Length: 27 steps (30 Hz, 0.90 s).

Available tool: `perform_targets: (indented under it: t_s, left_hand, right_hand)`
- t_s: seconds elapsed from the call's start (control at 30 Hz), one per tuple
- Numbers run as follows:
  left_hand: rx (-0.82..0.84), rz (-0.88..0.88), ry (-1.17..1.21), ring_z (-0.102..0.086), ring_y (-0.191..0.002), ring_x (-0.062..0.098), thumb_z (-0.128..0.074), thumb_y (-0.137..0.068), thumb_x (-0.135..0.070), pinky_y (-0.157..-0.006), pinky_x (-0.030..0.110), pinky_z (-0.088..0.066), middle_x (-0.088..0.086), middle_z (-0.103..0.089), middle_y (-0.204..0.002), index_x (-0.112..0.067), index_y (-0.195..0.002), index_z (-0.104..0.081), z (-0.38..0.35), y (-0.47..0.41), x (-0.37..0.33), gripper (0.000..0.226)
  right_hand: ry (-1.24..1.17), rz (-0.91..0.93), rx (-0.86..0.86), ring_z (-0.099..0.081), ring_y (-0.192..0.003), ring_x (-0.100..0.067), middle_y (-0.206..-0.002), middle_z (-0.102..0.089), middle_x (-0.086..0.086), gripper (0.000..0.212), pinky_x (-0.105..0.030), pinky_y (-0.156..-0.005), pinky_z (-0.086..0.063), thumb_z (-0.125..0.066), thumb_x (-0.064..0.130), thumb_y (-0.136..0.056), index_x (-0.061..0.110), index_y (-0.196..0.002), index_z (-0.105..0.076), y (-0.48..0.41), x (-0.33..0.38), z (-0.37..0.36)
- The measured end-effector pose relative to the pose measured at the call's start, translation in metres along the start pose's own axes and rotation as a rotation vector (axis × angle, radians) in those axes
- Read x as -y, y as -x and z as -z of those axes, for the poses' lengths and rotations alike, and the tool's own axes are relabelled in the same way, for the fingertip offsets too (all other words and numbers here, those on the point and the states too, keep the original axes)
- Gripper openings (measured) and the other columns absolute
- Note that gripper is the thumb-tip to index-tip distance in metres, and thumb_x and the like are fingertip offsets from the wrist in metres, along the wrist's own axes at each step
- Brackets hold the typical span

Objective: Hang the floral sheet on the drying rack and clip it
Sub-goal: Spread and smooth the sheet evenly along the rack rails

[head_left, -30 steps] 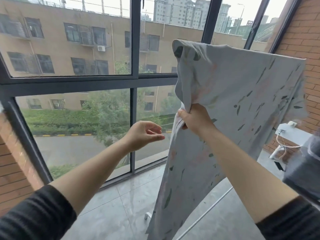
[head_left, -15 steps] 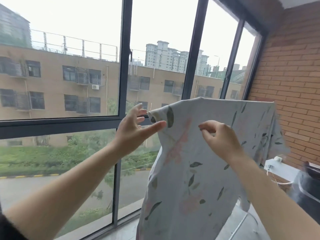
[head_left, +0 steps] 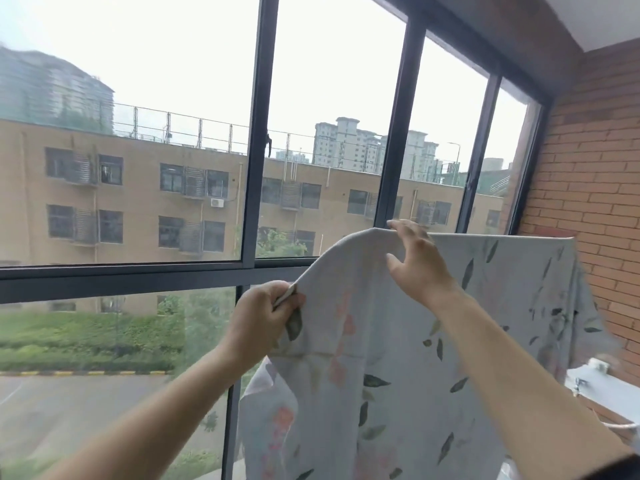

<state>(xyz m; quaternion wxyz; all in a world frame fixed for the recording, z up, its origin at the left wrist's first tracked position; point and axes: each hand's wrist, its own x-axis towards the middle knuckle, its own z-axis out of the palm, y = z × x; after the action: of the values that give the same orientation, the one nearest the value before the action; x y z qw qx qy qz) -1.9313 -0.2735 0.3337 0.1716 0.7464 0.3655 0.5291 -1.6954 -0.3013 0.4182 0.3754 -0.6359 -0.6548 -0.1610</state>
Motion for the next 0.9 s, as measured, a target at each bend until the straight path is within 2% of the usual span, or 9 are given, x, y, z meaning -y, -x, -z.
perform_targets:
  t_s: [0.07, 0.17, 0.23, 0.4, 0.5, 0.53, 0.6, 0.77, 0.9]
  left_hand:
    - [-0.047, 0.005, -0.013, -0.052, -0.05, 0.019, -0.064, -0.087, -0.023, -0.056, 0.034, -0.045, 0.003, -0.059, -0.051, -0.011, -0.054, -0.051, -0.003, 0.005, 0.017, 0.038]
    - [-0.038, -0.008, 0.042, -0.04, -0.048, 0.011, -0.066, -0.086, -0.02, -0.05, 0.025, -0.035, -0.002, -0.047, -0.049, -0.009, -0.055, -0.044, -0.005, 0.005, 0.027, 0.04]
    - [-0.009, -0.015, 0.077, -0.038, -0.048, 0.007, -0.065, -0.086, -0.019, -0.05, 0.022, -0.032, -0.001, -0.045, -0.05, -0.008, -0.056, -0.044, -0.009, 0.004, 0.029, 0.039]
    - [-0.016, 0.018, 0.178, -0.033, -0.047, 0.004, -0.066, -0.086, -0.014, -0.049, 0.022, -0.029, -0.009, -0.038, -0.048, -0.017, -0.051, -0.039, -0.025, 0.0, 0.034, 0.044]
    - [-0.012, 0.009, 0.236, -0.042, -0.051, 0.01, -0.064, -0.087, -0.015, -0.053, 0.03, -0.036, 0.002, -0.049, -0.051, -0.011, -0.056, -0.046, -0.034, 0.001, 0.036, 0.036]
    - [-0.027, 0.013, 0.264, -0.042, -0.052, 0.012, -0.063, -0.087, -0.015, -0.053, 0.031, -0.035, 0.004, -0.047, -0.052, -0.009, -0.057, -0.045, -0.037, 0.002, 0.037, 0.036]
    - [-0.064, 0.016, 0.31, -0.037, -0.053, 0.011, -0.062, -0.089, -0.015, -0.053, 0.031, -0.031, -0.002, -0.039, -0.053, -0.01, -0.057, -0.039, -0.042, 0.007, 0.039, 0.039]
    - [-0.147, -0.071, 0.373, -0.032, -0.053, 0.011, -0.055, -0.087, -0.024, -0.051, 0.027, -0.027, -0.006, -0.034, -0.053, -0.01, -0.059, -0.036, -0.036, 0.008, 0.031, 0.037]
    - [-0.104, -0.013, 0.449, -0.03, -0.052, 0.01, -0.058, -0.092, -0.017, -0.05, 0.027, -0.025, -0.011, -0.031, -0.053, -0.015, -0.059, -0.033, -0.045, 0.014, 0.031, 0.042]
  right_hand:
    - [-0.008, -0.011, 0.066, -0.03, -0.139, -0.022, -0.149, -0.037, -0.006, 0.059, -0.035, -0.115, -0.024, -0.057, 0.015, -0.088, 0.013, -0.144, -0.036, -0.008, 0.002, -0.005]
    - [0.0, -0.039, 0.117, -0.026, -0.14, -0.023, -0.15, -0.035, -0.005, 0.059, -0.036, -0.117, -0.019, -0.053, 0.015, -0.089, 0.014, -0.145, -0.034, -0.013, 0.006, -0.014]
    - [0.003, -0.087, 0.107, -0.027, -0.14, -0.023, -0.15, -0.035, -0.005, 0.057, -0.034, -0.116, -0.02, -0.051, 0.016, -0.09, 0.014, -0.145, -0.035, -0.015, 0.008, -0.015]
    - [0.021, -0.13, 0.144, -0.025, -0.141, -0.02, -0.152, -0.031, -0.003, 0.058, -0.032, -0.115, -0.018, -0.047, 0.014, -0.09, 0.015, -0.147, -0.032, -0.018, 0.012, -0.011]
    - [0.001, -0.121, 0.129, -0.02, -0.143, -0.017, -0.154, -0.028, -0.002, 0.059, -0.029, -0.115, -0.014, -0.043, 0.01, -0.091, 0.016, -0.148, -0.03, -0.013, 0.017, -0.011]
    - [-0.003, -0.112, 0.12, -0.019, -0.143, -0.016, -0.155, -0.027, -0.002, 0.059, -0.028, -0.115, -0.014, -0.042, 0.011, -0.091, 0.017, -0.148, -0.029, -0.01, 0.018, -0.012]
    - [-0.024, -0.103, 0.11, -0.016, -0.144, -0.015, -0.156, -0.023, -0.001, 0.059, -0.028, -0.115, -0.012, -0.042, 0.013, -0.092, 0.02, -0.149, -0.028, -0.006, 0.021, -0.013]
    - [-0.091, -0.139, 0.131, -0.005, -0.146, -0.01, -0.16, -0.009, 0.003, 0.065, -0.027, -0.115, -0.007, -0.042, 0.016, -0.092, 0.026, -0.152, -0.017, 0.006, 0.022, -0.017]
    - [-0.101, -0.146, 0.1, -0.007, -0.146, -0.01, -0.16, -0.007, 0.005, 0.067, -0.022, -0.111, -0.007, -0.043, 0.013, -0.092, 0.025, -0.152, -0.014, 0.021, 0.023, -0.02]
